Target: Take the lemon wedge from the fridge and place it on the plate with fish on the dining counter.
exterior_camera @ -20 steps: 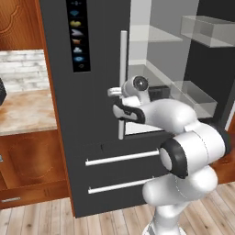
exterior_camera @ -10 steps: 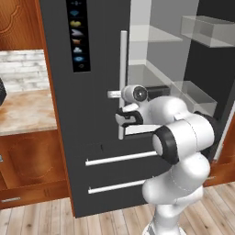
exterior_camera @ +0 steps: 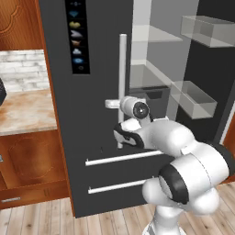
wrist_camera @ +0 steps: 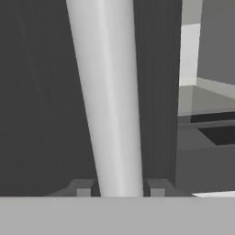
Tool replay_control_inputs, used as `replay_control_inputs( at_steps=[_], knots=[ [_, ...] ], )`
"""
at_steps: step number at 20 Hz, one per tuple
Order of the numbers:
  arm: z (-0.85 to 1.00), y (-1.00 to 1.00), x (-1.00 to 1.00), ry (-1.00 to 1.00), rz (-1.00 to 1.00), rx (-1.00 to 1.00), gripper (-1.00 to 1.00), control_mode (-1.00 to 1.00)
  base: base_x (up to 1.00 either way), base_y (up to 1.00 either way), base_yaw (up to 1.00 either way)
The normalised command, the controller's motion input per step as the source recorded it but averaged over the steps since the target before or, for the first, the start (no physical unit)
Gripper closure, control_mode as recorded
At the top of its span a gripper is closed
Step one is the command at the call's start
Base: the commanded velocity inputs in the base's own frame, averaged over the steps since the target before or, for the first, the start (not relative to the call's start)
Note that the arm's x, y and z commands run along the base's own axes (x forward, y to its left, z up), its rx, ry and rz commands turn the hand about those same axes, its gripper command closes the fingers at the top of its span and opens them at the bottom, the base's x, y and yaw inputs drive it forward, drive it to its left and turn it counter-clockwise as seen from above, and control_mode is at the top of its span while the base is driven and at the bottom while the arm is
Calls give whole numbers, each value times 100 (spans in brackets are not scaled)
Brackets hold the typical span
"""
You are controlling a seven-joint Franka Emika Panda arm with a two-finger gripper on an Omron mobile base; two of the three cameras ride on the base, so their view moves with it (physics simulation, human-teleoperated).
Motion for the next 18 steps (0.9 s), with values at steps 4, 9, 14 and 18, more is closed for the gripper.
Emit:
replay_control_inputs(
  at_steps=[4,9,14,18],
  knots=[
    [87,42,-100,0,0,3,100,-100,0,0,0],
    [99,45,-100,1,0,3,100,-100,0,0,0],
    [38,55,-100,1,0,0,-100,-100,0,0,0],
    [16,-25,-100,-4,0,4,-100,-100,0,0,0]
  ],
)
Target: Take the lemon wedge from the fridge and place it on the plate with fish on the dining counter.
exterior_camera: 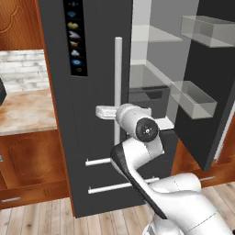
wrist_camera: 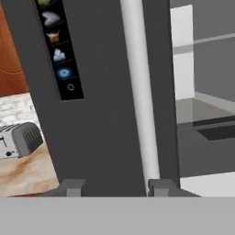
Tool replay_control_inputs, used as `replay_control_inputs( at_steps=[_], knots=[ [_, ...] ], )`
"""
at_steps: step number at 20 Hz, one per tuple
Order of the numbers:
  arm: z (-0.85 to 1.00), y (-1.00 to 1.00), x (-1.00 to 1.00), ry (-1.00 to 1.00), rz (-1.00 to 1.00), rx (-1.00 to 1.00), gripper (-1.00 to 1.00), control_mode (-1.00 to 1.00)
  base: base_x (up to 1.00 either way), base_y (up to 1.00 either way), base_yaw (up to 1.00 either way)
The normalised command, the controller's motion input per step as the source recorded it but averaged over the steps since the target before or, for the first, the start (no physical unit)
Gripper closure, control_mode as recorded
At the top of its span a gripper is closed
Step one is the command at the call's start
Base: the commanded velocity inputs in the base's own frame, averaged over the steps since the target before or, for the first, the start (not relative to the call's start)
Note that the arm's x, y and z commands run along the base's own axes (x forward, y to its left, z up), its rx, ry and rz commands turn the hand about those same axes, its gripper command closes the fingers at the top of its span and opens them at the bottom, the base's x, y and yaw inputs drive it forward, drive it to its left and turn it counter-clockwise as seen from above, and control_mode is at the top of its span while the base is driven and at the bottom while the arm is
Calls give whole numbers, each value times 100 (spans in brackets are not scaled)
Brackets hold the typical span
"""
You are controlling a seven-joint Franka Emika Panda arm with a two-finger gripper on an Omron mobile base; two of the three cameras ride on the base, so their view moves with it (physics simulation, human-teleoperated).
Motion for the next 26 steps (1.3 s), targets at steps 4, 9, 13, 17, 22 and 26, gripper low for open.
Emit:
replay_control_inputs(
  at_steps=[4,9,13,17,22,26],
  knots=[
    [78,-100,-97,7,0,26,-100,-100,0,0,0],
    [98,-100,-21,35,0,28,-100,-100,0,0,0],
    [49,-39,84,65,9,10,-100,-100,0,0,0],
    [-13,-17,9,7,2,1,-100,-100,0,0,0],
    [-35,-59,29,-15,1,14,-100,-100,0,0,0],
    [-3,-7,67,-4,1,5,-100,-100,0,0,0]
  ],
)
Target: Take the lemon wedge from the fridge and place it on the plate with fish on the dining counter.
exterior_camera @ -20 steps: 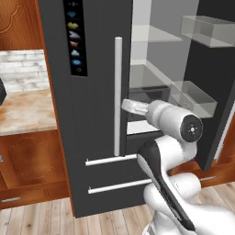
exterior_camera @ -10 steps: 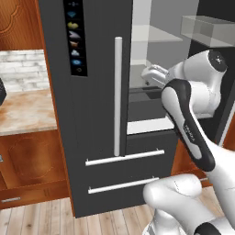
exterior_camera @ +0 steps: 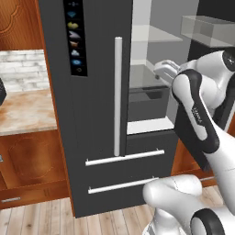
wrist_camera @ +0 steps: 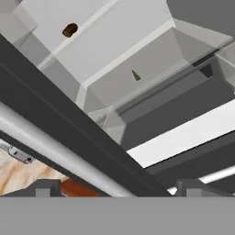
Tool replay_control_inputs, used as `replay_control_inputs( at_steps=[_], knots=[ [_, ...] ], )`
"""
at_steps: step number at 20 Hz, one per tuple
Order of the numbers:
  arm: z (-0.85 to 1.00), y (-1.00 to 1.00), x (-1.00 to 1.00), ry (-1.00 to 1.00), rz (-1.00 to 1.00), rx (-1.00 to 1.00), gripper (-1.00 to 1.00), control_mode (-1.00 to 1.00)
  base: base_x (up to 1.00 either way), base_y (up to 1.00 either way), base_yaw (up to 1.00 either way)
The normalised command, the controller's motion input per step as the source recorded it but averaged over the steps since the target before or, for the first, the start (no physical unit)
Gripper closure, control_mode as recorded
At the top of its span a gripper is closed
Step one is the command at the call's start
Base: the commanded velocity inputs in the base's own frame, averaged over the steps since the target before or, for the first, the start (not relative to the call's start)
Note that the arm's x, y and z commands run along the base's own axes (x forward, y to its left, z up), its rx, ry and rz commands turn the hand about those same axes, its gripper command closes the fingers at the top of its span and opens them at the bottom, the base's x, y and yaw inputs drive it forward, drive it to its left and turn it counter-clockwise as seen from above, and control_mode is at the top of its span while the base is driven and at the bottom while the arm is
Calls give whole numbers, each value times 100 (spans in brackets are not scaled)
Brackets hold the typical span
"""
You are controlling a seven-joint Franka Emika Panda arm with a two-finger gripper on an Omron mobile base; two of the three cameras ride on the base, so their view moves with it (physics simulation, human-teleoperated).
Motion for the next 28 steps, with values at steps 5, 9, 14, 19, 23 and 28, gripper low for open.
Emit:
replay_control_inputs(
  at_steps=[5,9,14,19,23,28],
  knots=[
    [0,10,83,1,0,0,-100,-100,0,0,0],
    [-1,9,73,8,6,0,-100,-100,0,0,0],
    [-13,14,77,6,6,0,-100,-100,0,0,0],
    [-25,7,62,2,8,1,-100,-100,0,0,0],
    [-7,-11,27,-4,0,7,-100,-100,0,0,0],
    [-18,11,59,0,2,2,-100,-100,0,0,0]
  ],
)
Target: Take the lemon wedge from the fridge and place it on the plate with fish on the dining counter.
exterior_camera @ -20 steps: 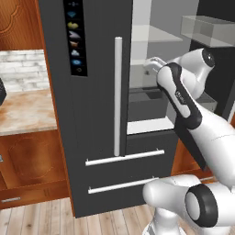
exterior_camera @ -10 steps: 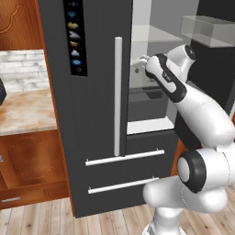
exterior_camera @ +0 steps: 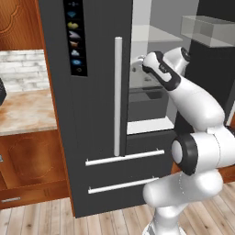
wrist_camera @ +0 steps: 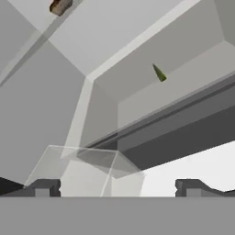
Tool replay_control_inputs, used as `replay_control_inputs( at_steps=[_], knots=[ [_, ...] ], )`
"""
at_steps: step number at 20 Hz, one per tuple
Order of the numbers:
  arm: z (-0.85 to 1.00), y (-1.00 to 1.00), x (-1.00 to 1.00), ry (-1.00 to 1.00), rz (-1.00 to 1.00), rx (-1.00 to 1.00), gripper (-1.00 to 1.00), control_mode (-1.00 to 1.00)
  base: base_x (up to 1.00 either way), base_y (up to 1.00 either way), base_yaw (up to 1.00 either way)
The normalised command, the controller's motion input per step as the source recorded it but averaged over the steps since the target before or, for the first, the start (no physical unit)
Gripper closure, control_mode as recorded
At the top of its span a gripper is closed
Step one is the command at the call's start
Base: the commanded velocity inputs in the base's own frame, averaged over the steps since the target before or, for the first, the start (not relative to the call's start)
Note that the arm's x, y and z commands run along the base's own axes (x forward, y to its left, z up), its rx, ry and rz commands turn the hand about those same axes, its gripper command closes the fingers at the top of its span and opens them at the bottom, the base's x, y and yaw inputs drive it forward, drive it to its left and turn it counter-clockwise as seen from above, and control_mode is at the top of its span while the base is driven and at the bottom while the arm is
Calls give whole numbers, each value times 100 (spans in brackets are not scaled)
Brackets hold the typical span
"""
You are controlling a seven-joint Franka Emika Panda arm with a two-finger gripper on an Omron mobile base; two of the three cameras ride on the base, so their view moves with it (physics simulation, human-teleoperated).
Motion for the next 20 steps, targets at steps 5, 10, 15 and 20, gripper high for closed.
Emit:
replay_control_inputs(
  at_steps=[5,10,15,20],
  knots=[
    [-6,40,11,0,7,0,-100,-100,0,0,0],
    [0,70,-37,0,16,0,-100,-100,0,0,0],
    [0,83,-61,0,25,0,-100,-100,0,0,0],
    [0,100,-75,-4,28,0,-100,-100,0,0,0]
  ],
)
